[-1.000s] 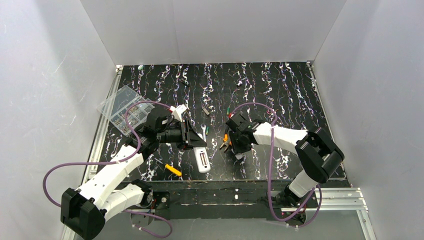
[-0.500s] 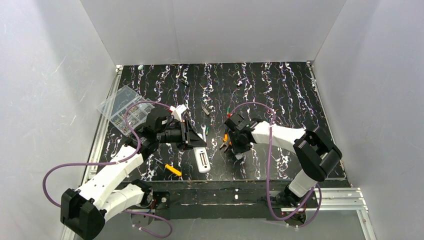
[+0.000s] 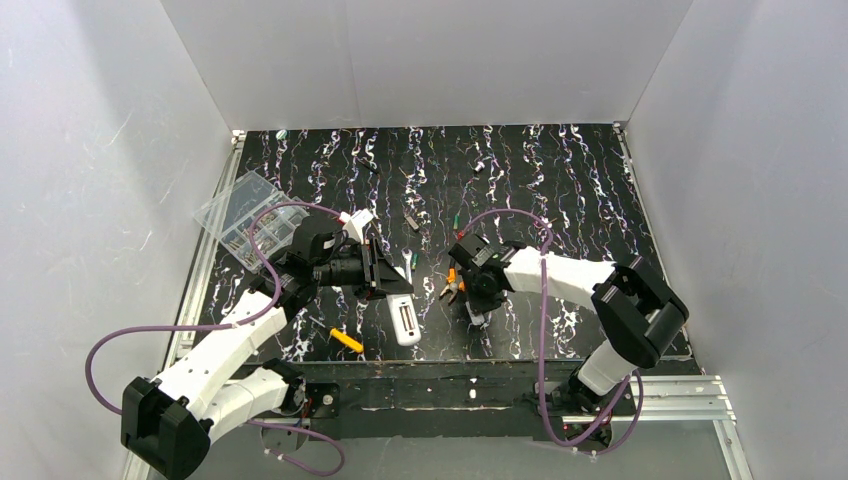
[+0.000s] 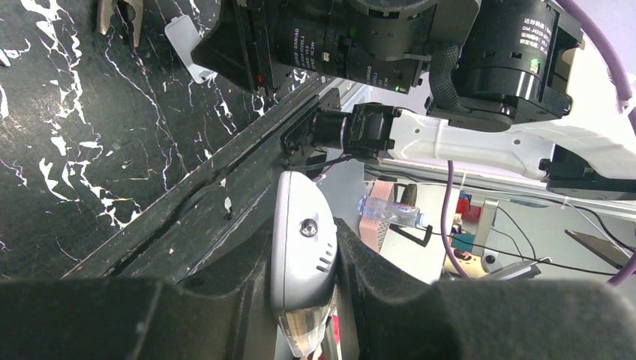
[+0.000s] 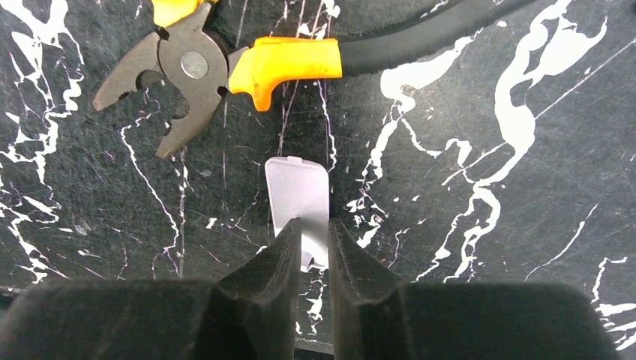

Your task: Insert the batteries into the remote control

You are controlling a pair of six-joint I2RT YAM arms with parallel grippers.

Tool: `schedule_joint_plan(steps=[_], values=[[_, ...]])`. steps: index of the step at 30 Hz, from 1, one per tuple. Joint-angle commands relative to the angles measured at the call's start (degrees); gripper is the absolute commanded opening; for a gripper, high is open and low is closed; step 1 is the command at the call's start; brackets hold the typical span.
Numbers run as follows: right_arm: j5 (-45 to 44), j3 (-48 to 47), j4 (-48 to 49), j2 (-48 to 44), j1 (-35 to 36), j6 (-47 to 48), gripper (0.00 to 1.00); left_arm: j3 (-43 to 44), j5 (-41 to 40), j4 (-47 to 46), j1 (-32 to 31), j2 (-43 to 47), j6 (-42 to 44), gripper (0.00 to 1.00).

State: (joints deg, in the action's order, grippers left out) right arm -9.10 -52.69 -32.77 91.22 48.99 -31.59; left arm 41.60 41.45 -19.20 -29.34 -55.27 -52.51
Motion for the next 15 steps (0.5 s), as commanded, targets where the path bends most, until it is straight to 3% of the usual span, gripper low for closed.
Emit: schedule_joint_plan(steps=[1,15], values=[[-2.4,0.9,-4.7,-0.9,0.9,-0.9,0.01,-0.1,2.8,-0.2,0.3,1.1,0.3,0.0],[-5.9,-1.9,-8.7,-4.0,1.6,-0.6,0.01,-0.6,2.9,-0.6,0.3,0.9,0.1,0.0]])
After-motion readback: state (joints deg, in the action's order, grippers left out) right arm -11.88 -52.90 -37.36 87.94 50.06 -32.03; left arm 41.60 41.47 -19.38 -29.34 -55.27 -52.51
